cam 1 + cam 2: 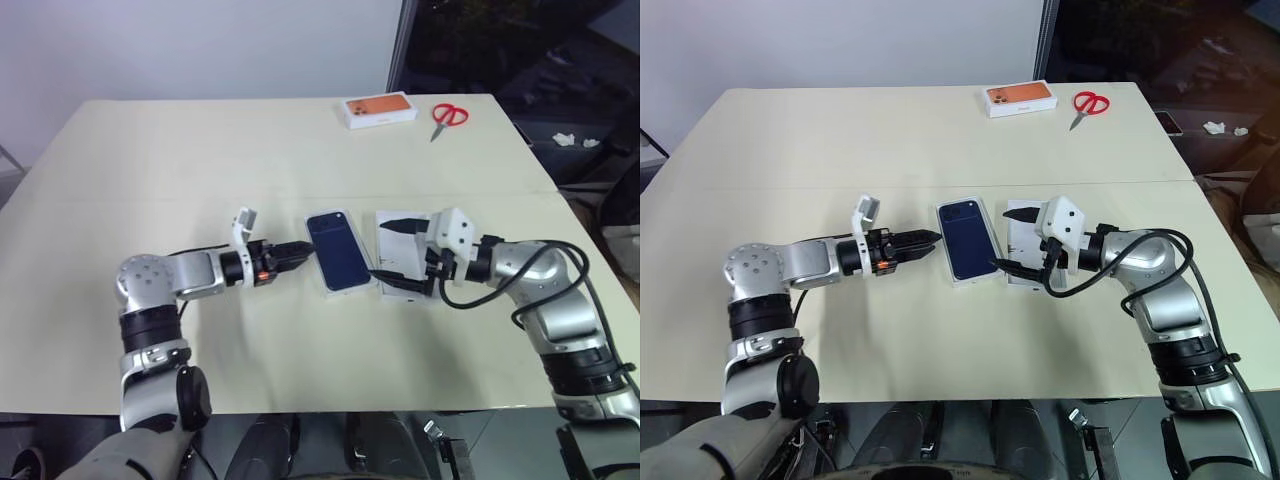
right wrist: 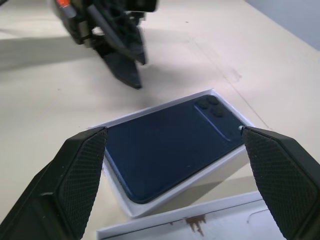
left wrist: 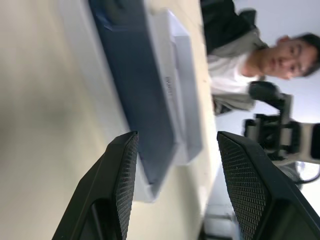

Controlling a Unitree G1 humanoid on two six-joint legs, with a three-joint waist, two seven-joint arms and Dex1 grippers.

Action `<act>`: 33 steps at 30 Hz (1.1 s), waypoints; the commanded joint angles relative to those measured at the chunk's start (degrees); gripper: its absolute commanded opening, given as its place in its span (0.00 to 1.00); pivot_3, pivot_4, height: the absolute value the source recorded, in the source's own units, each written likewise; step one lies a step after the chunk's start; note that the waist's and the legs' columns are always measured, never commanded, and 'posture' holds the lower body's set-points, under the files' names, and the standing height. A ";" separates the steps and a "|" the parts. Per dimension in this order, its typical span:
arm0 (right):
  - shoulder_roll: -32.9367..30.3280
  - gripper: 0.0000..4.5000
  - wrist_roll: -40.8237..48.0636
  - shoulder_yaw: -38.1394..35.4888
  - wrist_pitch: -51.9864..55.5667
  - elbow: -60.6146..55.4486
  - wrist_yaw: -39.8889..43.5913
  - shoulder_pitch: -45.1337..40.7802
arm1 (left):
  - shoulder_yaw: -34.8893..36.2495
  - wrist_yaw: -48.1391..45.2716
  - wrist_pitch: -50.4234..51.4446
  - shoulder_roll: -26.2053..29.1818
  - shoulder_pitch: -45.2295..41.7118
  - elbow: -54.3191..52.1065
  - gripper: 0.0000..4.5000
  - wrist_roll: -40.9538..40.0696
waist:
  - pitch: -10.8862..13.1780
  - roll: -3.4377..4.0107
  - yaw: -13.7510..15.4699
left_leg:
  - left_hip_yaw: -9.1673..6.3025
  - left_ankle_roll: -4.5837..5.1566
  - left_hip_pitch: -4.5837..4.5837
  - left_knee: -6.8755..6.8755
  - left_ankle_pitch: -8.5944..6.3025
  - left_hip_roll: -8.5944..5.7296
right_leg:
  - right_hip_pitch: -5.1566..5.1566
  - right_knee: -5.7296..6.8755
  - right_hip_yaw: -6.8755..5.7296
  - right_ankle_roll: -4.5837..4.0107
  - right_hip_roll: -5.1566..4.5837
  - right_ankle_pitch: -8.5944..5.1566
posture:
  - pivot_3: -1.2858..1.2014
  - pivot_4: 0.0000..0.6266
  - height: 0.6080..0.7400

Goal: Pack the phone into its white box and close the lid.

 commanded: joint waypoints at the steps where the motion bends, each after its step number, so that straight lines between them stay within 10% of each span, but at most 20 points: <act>1: 1.27 1.00 -1.67 1.29 0.11 1.18 -1.71 -2.01 | 0.91 -2.64 -3.27 1.48 -0.72 -2.28 0.58 -0.66 | 0.00 0.00 0.11 | 0.00 0.00 0.00 0.00 0.00 0.00 | 0.00 0.00 0.00 -0.01 0.00 0.01 | 0.52 0.24 1.00; 12: 6.27 1.00 -4.87 1.80 5.44 7.63 -9.51 -7.92 | -20.25 -24.06 -31.98 11.97 4.00 -13.07 0.58 16.93 | -0.02 0.04 -0.09 | 0.01 -0.01 -0.01 -0.04 0.00 -0.01 | -0.02 -0.02 0.02 -0.09 -0.01 0.05 | 0.52 0.24 1.00; 20: 6.52 1.00 -3.36 1.90 11.59 2.70 -10.07 -7.91 | -22.53 -31.35 -39.10 11.82 3.26 -7.05 0.47 19.43 | -0.02 0.06 0.03 | 0.03 0.02 -0.02 -0.08 0.01 0.00 | -0.04 -0.09 0.04 -0.22 -0.01 0.12 | 0.52 0.24 1.00; 25: 7.23 0.59 -4.26 2.54 11.44 2.62 -10.64 -7.45 | -23.42 -31.23 -39.15 10.74 3.30 -6.16 0.00 21.11 | -0.02 0.06 0.00 | 0.03 0.05 -0.04 -0.05 0.00 0.00 | -0.04 -0.11 0.04 -0.21 0.00 0.12 | 0.52 0.24 1.00; 28: 6.99 0.24 -5.06 2.80 10.89 3.25 -11.04 -7.24 | -23.89 -31.01 -39.74 10.41 4.00 -6.74 0.00 22.19 | -0.02 0.06 -0.13 | 0.03 0.04 -0.04 -0.06 0.00 0.01 | -0.04 -0.10 0.04 -0.21 0.02 0.12 | 0.52 0.24 1.00; 33: 6.93 0.24 -5.72 3.01 10.28 3.50 -11.19 -7.12 | -23.79 -31.05 -38.24 10.21 4.50 -7.70 0.00 21.74 | -0.02 0.06 -0.18 | 0.03 0.04 -0.04 -0.05 0.00 0.01 | -0.05 -0.09 0.04 -0.21 0.02 0.12 | 0.52 0.24 1.00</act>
